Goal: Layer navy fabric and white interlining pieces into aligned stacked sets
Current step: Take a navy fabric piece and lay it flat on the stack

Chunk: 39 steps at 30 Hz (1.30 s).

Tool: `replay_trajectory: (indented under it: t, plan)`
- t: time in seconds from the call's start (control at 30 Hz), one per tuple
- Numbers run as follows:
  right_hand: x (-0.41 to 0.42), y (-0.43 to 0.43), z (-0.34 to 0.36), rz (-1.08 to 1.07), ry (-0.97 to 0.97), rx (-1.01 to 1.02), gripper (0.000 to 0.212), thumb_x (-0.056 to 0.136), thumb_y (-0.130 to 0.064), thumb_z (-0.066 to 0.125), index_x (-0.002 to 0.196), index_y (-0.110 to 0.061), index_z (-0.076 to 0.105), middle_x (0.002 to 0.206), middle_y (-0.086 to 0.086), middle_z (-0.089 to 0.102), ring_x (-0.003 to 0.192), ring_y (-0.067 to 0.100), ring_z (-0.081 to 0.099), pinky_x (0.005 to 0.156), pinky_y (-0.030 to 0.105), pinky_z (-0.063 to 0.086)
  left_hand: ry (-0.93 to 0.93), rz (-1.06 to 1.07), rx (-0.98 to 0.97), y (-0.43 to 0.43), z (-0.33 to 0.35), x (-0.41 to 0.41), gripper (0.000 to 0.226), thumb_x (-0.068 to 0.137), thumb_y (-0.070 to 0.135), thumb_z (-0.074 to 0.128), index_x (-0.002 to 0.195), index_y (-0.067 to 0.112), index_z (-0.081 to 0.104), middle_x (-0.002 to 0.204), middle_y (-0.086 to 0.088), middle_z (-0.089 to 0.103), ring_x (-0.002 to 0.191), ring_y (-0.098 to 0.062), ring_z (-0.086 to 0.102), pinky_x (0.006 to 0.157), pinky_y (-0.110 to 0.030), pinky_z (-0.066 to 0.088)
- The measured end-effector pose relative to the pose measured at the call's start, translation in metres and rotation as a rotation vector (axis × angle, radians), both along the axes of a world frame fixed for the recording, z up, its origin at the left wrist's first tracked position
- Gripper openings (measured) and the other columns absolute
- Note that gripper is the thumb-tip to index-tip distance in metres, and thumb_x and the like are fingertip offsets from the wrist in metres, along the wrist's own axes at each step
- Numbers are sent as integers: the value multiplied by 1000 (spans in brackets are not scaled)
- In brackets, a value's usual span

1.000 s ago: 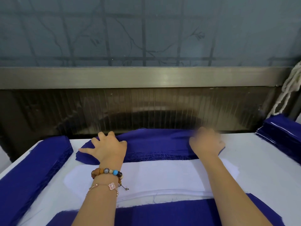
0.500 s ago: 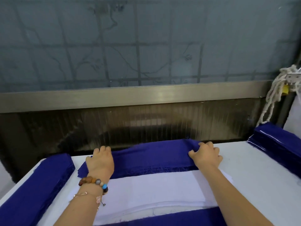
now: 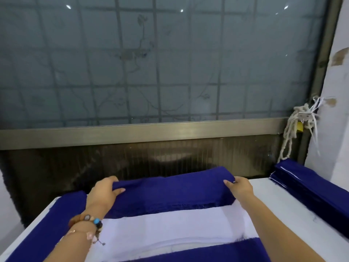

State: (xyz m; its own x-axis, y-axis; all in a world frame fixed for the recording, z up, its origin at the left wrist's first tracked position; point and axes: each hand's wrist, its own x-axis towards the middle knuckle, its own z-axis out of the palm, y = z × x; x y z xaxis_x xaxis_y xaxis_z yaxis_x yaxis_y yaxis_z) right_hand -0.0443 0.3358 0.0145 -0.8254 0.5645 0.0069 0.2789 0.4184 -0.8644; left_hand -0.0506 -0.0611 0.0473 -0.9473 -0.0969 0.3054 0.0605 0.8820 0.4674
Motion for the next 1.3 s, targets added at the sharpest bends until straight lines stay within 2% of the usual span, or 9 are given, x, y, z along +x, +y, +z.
replay_trajectory:
  t: [0.13, 0.23, 0.4, 0.53, 0.63, 0.8, 1.03, 1.17, 1.3]
  plan:
    - [13, 4, 13, -3, 119, -57, 19, 92, -27, 62, 97, -9, 64, 85, 7, 67, 83, 25, 62, 75, 38, 51, 82, 33, 392, -8, 12, 13, 25, 86, 26, 71, 102, 7, 67, 94, -8, 68, 88, -26, 62, 80, -45, 53]
    - [26, 6, 24, 18, 166, -71, 16, 92, -25, 61, 91, -9, 65, 84, 10, 69, 81, 26, 64, 77, 40, 51, 108, 52, 514, -13, 15, 26, 38, 88, 26, 68, 117, 2, 63, 106, -15, 68, 100, -34, 63, 89, -53, 52]
    - [53, 6, 25, 108, 193, -26, 8, 95, -21, 57, 95, -14, 61, 86, 4, 67, 77, 15, 62, 62, 26, 46, 128, 84, 635, -16, 8, 55, 15, 90, 23, 66, 87, 8, 68, 81, -13, 69, 78, -31, 64, 72, -47, 53]
    - [82, 4, 4, 193, 163, 187, 5, 98, -15, 51, 97, -17, 56, 86, -2, 62, 76, 8, 57, 60, 17, 41, 91, 182, 622, -22, -15, 80, 35, 87, 23, 70, 63, 0, 60, 60, -18, 60, 61, -31, 56, 53, -35, 37]
    - [107, 1, -14, 135, 125, 250, 7, 99, -13, 48, 94, -16, 52, 83, 0, 59, 74, 14, 55, 63, 23, 40, 33, 240, 612, -20, -33, 100, 41, 86, 23, 71, 64, -9, 57, 63, -26, 58, 60, -34, 53, 56, -37, 38]
    - [148, -4, -38, 113, 144, 255, 12, 99, -14, 44, 99, -18, 55, 84, -1, 64, 76, 15, 59, 71, 33, 49, 49, 202, 582, -22, -51, 132, 30, 86, 25, 71, 60, 16, 58, 63, -5, 60, 64, -20, 54, 57, -34, 38]
    - [172, 1, -56, 76, 169, 316, 10, 96, -11, 47, 98, -15, 56, 68, 4, 58, 66, 21, 55, 66, 36, 45, 77, 62, 497, -21, -77, 152, 23, 88, 18, 70, 66, 10, 67, 57, -4, 64, 63, -27, 60, 55, -28, 41]
    - [172, 5, -62, 65, 206, 263, 9, 93, -9, 49, 92, -13, 57, 68, 8, 59, 65, 23, 55, 61, 35, 44, 135, 9, 448, -19, -83, 156, 14, 88, 15, 69, 75, 19, 65, 64, 10, 65, 66, -9, 60, 55, -14, 42]
    - [167, 7, -63, 33, 216, 253, 23, 93, -25, 56, 76, -10, 51, 63, 7, 55, 58, 20, 48, 53, 32, 38, 224, 23, 362, -18, -85, 159, 10, 86, 16, 71, 92, 19, 64, 76, 18, 60, 71, -6, 55, 67, -18, 42]
